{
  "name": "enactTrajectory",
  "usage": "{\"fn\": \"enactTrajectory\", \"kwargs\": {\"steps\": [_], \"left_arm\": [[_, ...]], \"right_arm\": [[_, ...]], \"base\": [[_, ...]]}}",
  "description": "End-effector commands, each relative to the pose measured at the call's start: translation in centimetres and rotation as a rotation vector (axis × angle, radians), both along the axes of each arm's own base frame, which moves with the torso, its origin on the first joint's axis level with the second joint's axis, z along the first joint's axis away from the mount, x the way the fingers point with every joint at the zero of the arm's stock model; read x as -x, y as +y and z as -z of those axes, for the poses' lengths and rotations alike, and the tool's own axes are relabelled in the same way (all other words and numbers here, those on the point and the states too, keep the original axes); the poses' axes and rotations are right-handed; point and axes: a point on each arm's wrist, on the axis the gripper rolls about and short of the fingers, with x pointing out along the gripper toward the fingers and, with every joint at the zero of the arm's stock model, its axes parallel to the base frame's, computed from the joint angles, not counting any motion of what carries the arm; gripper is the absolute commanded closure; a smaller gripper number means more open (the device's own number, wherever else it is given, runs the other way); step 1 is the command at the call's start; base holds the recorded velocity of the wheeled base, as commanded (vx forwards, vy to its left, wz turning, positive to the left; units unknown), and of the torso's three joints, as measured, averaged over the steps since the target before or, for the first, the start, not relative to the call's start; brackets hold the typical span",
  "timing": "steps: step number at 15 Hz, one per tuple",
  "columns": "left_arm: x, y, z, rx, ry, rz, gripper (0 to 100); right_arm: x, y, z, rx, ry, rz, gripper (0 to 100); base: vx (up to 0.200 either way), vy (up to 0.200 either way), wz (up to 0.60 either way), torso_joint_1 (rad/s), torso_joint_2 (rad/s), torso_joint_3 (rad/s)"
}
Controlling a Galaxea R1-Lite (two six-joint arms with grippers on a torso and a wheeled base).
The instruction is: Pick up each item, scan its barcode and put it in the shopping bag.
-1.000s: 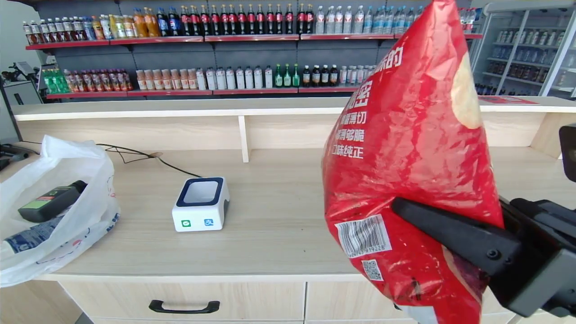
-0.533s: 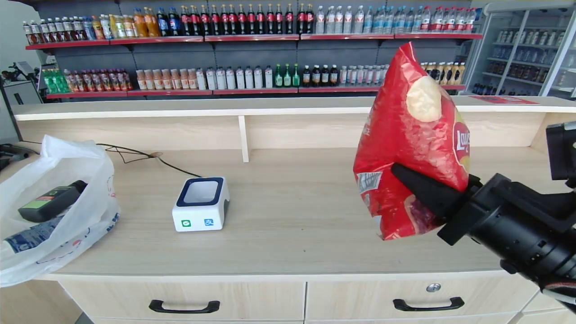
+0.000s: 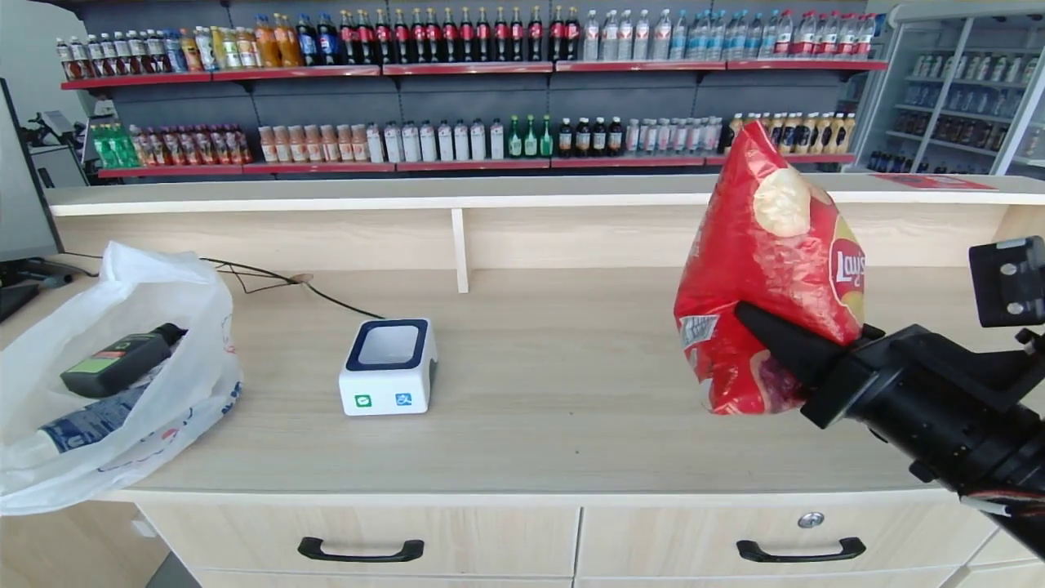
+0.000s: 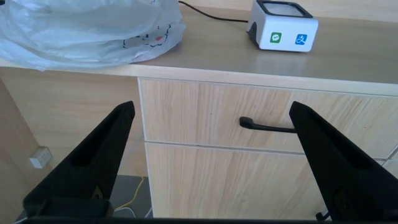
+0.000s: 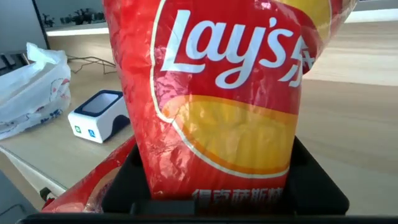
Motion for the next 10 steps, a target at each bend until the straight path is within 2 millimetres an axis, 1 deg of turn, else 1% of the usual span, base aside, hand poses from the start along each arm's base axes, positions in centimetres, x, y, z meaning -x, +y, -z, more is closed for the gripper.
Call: {"fn": "enactTrajectory", "kwargs": {"steps": [1, 3, 5, 8, 10], "left_arm": [[0.0, 0.0, 0.0, 0.000, 0.000, -0.001, 0], [0.0, 0.0, 0.0, 0.006, 0.000, -0.001, 0], [0.0, 0.0, 0.0, 0.006, 0.000, -0.001, 0], [0.0, 0.0, 0.0, 0.008, 0.000, -0.003, 0], [0.0, 0.0, 0.0, 0.008, 0.000, -0.003, 0]], "right_arm": [[0.3, -1.3, 0.1, -0.014, 0.005, 0.044, 100], [0.6, -1.6, 0.6, 0.033, 0.004, 0.057, 100], [0.3, -1.9, 0.5, 0.068, -0.018, 0.077, 100], [0.5, -2.1, 1.1, 0.081, 0.003, 0.082, 100], [0.5, -2.1, 1.0, 0.080, 0.000, 0.081, 100]], "base": [[0.000, 0.200, 0.00, 0.007, 0.00, 0.002], [0.000, 0.200, 0.00, -0.002, 0.00, 0.000], [0.000, 0.200, 0.00, 0.002, 0.00, 0.000], [0.000, 0.200, 0.00, 0.004, 0.00, 0.002], [0.000, 0.200, 0.00, 0.007, 0.00, 0.002]]}}
